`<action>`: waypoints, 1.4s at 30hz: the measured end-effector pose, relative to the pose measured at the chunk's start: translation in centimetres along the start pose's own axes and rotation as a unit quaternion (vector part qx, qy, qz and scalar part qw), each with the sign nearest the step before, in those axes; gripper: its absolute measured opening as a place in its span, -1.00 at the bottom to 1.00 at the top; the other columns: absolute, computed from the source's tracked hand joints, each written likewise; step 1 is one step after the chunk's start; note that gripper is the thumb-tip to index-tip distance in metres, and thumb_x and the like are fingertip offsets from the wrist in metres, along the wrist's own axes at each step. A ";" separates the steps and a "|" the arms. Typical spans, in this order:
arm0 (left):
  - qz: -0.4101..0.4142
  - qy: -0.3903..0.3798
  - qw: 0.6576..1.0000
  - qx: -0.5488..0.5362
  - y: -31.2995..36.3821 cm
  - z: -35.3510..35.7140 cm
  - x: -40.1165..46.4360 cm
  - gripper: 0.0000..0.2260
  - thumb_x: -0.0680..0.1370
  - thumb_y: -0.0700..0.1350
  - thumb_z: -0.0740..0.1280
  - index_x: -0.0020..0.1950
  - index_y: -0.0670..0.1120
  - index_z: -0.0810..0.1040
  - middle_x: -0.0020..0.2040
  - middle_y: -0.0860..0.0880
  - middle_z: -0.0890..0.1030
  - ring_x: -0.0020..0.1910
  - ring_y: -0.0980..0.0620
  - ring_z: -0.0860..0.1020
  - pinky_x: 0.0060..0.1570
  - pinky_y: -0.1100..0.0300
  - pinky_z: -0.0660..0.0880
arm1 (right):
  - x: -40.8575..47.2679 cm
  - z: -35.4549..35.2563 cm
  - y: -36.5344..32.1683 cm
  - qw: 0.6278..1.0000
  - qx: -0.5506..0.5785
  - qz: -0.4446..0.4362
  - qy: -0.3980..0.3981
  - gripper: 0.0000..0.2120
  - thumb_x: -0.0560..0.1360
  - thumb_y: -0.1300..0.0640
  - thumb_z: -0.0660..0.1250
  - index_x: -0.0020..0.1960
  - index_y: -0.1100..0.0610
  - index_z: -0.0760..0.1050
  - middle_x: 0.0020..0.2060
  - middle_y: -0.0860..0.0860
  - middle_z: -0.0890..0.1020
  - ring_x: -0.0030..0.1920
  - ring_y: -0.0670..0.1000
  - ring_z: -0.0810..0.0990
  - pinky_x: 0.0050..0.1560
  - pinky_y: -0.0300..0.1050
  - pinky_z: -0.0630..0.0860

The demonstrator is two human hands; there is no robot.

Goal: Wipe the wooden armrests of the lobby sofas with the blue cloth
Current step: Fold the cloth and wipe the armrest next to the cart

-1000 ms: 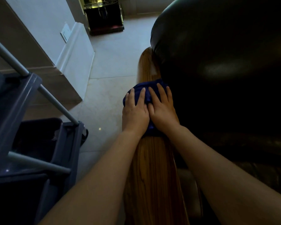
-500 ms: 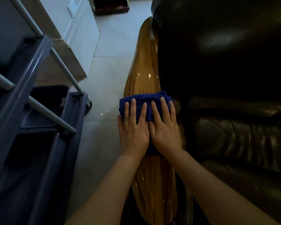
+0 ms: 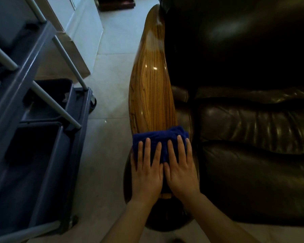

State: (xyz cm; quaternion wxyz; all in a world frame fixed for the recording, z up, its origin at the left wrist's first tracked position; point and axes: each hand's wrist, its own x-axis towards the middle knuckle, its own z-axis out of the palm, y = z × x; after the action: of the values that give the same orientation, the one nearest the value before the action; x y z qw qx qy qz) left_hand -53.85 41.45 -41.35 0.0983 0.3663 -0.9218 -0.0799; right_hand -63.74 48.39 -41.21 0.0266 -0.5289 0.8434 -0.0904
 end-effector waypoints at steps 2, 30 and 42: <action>-0.006 -0.018 1.000 0.001 0.2 0.3 -1.7 -0.43 0.54 0.06 -0.02 0.50 -0.05 -0.12 0.52 -0.12 -0.24 0.48 -0.13 -0.11 0.39 -0.20 0.10 | -1.8 0.5 -0.1 1.000 0.016 0.006 0.012 -0.45 0.58 -0.02 -0.03 0.49 0.19 -0.01 0.48 0.24 0.00 0.48 0.29 -0.09 0.46 0.17 -0.09; -0.126 -0.087 0.924 -0.351 1.9 -11.9 1.4 -0.88 0.38 -0.17 0.46 -0.11 -0.01 0.64 -0.12 0.06 0.58 -0.11 0.16 0.52 -0.16 0.36 0.42 | -1.8 -12.0 2.7 0.911 0.392 0.114 -0.063 -0.85 0.38 0.17 0.44 -0.10 -0.03 0.55 -0.09 -0.12 0.52 -0.05 -0.15 0.50 -0.03 -0.25 0.47; -0.008 -0.121 0.918 -0.378 12.7 -31.7 5.3 -0.75 0.38 -0.16 0.46 -0.29 0.21 0.55 -0.25 0.13 0.60 -0.25 0.28 0.58 -0.36 0.42 0.49 | -3.8 -35.7 5.8 0.940 0.326 0.099 0.002 -0.82 0.36 0.13 0.46 -0.24 -0.11 0.51 -0.23 -0.19 0.48 -0.20 -0.20 0.47 -0.28 -0.37 0.33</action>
State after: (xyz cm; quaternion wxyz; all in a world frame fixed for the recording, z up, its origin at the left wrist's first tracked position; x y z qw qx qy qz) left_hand -58.36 44.55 -7.26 0.1161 0.2966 -0.8248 -0.4672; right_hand -72.18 58.72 -7.36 0.2042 -0.4047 0.8160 -0.3586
